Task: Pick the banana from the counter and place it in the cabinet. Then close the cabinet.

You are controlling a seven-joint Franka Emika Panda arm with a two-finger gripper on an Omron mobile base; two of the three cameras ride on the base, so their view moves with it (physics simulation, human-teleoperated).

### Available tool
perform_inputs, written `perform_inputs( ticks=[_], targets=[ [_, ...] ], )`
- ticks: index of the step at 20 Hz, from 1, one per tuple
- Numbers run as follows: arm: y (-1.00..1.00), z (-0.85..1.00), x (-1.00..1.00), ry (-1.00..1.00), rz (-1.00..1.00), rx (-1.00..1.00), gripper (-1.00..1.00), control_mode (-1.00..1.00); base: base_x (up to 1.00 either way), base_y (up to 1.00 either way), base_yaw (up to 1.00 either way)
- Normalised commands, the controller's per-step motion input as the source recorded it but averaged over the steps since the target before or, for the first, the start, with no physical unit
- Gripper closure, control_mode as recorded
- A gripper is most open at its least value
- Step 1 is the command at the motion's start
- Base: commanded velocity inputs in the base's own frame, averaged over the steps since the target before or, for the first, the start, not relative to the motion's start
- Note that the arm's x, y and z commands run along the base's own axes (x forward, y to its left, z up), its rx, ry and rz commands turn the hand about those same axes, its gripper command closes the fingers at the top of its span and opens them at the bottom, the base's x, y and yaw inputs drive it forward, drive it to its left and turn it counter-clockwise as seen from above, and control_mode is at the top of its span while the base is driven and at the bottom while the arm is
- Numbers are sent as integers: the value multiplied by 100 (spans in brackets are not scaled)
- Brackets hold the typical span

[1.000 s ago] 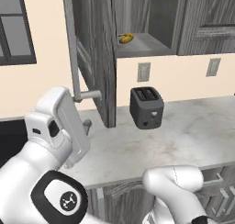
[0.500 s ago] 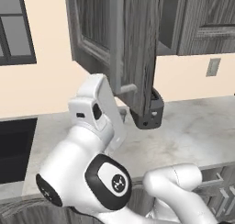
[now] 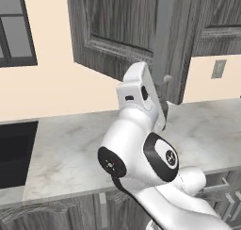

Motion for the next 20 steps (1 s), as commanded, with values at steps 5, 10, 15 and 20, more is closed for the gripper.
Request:
perform_inputs(
  ticks=[5, 10, 15, 20],
  targets=[
    [-61, 15, 72, 5, 0, -5, -100, -100, 0, 0, 0],
    [-57, 12, 88, 5, 2, -9, -100, -100, 0, 0, 0],
    [-61, 8, 98, 9, 3, -7, -100, -100, 0, 0, 0],
    [-49, 11, 85, 10, 4, -10, -100, -100, 0, 0, 0]
  ],
)
